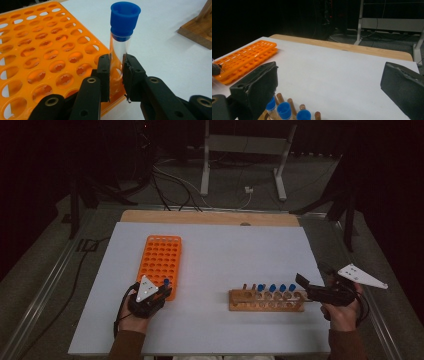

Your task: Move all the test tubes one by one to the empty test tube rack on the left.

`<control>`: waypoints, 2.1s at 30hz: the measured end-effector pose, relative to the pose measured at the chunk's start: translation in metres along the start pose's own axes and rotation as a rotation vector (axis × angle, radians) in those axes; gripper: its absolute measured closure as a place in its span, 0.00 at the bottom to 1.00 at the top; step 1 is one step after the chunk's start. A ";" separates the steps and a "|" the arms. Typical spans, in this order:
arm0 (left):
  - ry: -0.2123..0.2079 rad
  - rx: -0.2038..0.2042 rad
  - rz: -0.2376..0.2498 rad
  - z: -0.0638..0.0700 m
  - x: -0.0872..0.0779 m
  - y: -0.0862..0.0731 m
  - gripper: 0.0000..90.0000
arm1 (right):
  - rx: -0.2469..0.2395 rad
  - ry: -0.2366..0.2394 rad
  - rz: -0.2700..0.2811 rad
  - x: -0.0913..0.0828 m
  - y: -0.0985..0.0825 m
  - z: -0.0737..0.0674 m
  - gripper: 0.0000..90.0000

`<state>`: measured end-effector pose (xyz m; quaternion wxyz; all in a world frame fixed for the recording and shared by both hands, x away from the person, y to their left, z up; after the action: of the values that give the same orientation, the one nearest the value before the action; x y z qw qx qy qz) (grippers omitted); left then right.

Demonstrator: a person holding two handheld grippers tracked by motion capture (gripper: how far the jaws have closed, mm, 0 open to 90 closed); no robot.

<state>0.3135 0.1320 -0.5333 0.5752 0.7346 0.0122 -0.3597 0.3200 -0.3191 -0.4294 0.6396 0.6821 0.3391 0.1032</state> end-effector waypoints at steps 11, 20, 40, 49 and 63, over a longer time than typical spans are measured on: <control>-0.015 -0.116 0.071 -0.007 -0.010 0.010 0.52 | -0.027 -0.005 -0.051 0.001 -0.008 0.001 0.03; -0.014 -0.193 0.175 -0.012 -0.024 0.024 0.21 | -0.046 0.056 -0.140 0.003 -0.026 -0.003 0.18; 0.059 -0.181 0.178 -0.017 -0.029 0.029 0.02 | -0.109 0.176 -0.279 0.016 -0.064 -0.019 0.85; 0.053 -0.152 0.174 -0.013 -0.030 0.035 0.02 | -0.100 0.180 -0.256 0.011 -0.056 -0.018 0.85; 0.026 -0.106 0.220 0.001 -0.037 0.064 0.02 | -0.105 0.201 -0.171 -0.004 -0.010 -0.019 0.85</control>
<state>0.3135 0.1244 -0.4595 0.6489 0.7047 -0.0421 -0.2837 0.3028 -0.3071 -0.4348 0.6437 0.6026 0.4526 0.1335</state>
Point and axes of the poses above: each handheld gripper's, and its own axes: x roughly forward along the jaws, y roughly out of its top, z roughly to its right, the point moved 7 cm from there along x, roughly forward along the jaws, and after that the axes turned 7 degrees about y, right-handed, at the moved point
